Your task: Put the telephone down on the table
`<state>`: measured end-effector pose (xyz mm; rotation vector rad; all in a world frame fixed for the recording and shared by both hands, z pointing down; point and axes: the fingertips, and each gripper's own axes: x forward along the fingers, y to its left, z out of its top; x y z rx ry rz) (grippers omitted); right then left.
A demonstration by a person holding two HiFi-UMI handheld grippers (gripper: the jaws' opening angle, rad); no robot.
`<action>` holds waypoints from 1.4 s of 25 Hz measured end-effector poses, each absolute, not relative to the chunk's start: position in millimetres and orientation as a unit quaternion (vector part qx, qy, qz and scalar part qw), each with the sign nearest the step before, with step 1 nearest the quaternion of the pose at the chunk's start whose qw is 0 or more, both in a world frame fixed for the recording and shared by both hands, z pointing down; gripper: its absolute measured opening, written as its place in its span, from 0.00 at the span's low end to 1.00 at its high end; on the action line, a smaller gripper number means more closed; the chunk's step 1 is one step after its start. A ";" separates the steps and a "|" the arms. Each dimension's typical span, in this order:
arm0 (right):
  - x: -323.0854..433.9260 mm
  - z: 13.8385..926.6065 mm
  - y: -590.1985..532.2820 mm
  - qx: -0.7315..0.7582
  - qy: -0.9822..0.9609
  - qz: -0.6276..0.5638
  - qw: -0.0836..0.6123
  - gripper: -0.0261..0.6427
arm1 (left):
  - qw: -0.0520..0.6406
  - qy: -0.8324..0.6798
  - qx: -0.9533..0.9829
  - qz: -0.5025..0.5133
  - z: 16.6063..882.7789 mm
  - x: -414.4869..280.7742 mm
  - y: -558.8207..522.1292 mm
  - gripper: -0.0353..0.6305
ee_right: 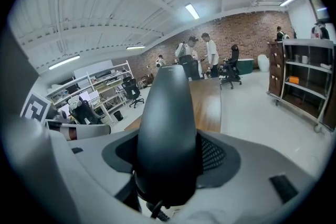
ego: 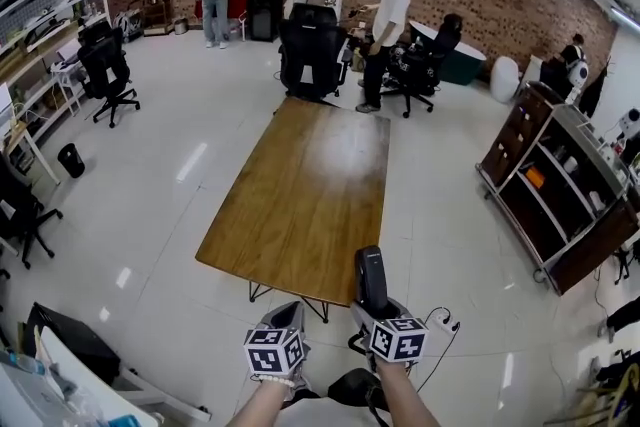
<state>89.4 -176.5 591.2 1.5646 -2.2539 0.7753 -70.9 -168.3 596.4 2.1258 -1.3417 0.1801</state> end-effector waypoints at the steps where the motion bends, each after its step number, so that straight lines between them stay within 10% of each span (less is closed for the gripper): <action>1: 88.3 590.6 -178.6 0.542 -0.783 0.269 0.145 0.49 | 0.308 -0.506 0.803 0.068 598.2 -70.4 -169.9 0.03; 35: 75.8 709.4 -401.3 0.520 -0.760 0.288 0.262 0.49 | 0.325 -0.553 0.759 0.110 637.7 -83.6 -309.5 0.03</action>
